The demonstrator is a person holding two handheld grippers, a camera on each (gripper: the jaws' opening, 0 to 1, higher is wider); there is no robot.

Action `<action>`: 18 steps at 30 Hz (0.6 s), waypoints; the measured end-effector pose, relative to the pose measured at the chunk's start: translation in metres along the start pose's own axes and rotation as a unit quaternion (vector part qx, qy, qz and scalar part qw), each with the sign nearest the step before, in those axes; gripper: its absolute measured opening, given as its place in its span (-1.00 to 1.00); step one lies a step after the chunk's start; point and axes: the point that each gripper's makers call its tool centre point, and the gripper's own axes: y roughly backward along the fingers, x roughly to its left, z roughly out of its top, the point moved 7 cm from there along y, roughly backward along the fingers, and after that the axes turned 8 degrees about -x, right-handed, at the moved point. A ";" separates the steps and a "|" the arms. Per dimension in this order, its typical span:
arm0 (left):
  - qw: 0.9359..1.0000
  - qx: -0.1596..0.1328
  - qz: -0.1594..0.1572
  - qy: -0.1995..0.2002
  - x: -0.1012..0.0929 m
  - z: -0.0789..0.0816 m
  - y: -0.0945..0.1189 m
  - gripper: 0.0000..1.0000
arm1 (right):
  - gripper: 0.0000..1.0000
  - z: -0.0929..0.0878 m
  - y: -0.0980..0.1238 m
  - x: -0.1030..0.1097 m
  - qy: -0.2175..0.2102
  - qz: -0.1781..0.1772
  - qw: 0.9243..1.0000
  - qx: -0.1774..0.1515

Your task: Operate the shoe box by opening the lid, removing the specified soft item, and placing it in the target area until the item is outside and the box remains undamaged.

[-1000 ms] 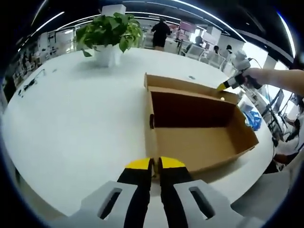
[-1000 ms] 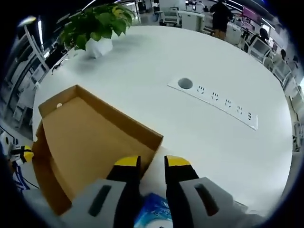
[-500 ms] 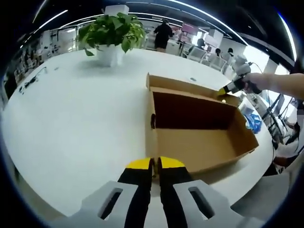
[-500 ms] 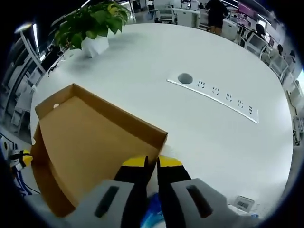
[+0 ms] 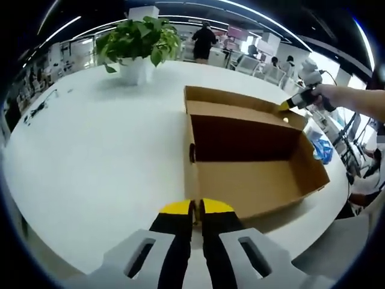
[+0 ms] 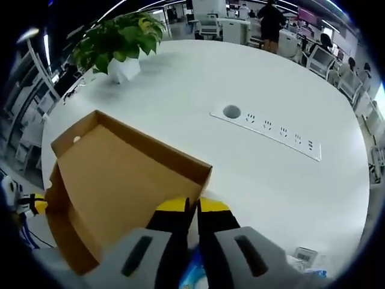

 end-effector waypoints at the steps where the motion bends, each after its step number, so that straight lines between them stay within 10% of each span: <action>1: 1.000 0.001 0.001 -0.001 0.000 0.000 0.000 -0.97 | -0.96 0.001 0.002 0.000 -0.003 0.000 1.000 -0.005; 18: 1.000 0.005 0.009 -0.015 0.001 0.000 -0.001 -0.98 | -0.97 0.013 0.037 0.005 0.005 0.013 0.998 -0.059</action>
